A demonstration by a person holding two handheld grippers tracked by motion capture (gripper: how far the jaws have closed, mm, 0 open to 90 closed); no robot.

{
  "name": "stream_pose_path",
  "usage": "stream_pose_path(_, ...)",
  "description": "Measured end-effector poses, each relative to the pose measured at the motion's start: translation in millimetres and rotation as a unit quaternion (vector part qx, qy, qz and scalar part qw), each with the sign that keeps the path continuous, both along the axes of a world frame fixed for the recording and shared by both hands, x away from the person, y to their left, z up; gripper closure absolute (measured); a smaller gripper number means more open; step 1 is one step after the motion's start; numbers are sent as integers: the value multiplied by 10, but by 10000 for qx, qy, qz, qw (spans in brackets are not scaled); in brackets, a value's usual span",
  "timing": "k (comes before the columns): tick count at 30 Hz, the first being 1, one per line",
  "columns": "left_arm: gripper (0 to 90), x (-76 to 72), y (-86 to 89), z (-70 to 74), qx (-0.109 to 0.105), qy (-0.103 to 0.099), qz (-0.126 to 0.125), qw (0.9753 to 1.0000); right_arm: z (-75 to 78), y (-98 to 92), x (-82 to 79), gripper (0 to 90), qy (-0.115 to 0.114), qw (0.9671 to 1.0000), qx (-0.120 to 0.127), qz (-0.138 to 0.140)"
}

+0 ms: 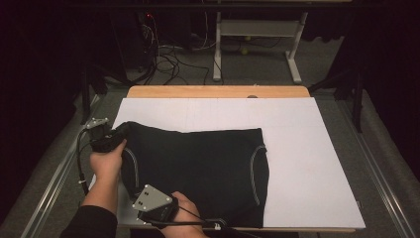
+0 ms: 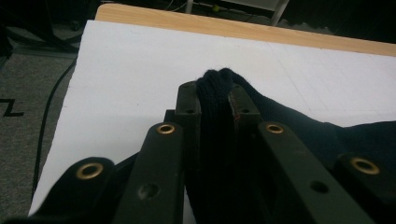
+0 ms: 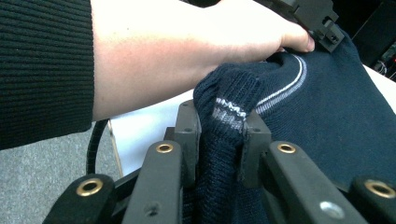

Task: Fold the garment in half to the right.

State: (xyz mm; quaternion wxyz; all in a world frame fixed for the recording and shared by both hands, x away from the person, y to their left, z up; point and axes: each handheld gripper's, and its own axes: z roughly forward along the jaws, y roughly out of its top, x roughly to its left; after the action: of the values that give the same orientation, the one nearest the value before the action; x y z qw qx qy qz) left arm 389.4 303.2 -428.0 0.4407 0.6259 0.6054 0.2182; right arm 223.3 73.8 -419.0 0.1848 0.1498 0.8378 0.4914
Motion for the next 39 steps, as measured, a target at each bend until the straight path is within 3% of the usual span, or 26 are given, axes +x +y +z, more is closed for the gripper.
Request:
stream_pose_path(7,748,18,-149,94,50,-18,-82,10000,35,-130,-22,747,-85,9999,61,-101)
stream_pose_path(27,747,198,-988,252,323,-68,-506,9982,54,-846,-36,747,-144,9971,465,-581)
stream_pose_path(39,747,265,-1314,337,391,-149,-665,9969,67,-1100,-59,747,-227,9945,580,-844)
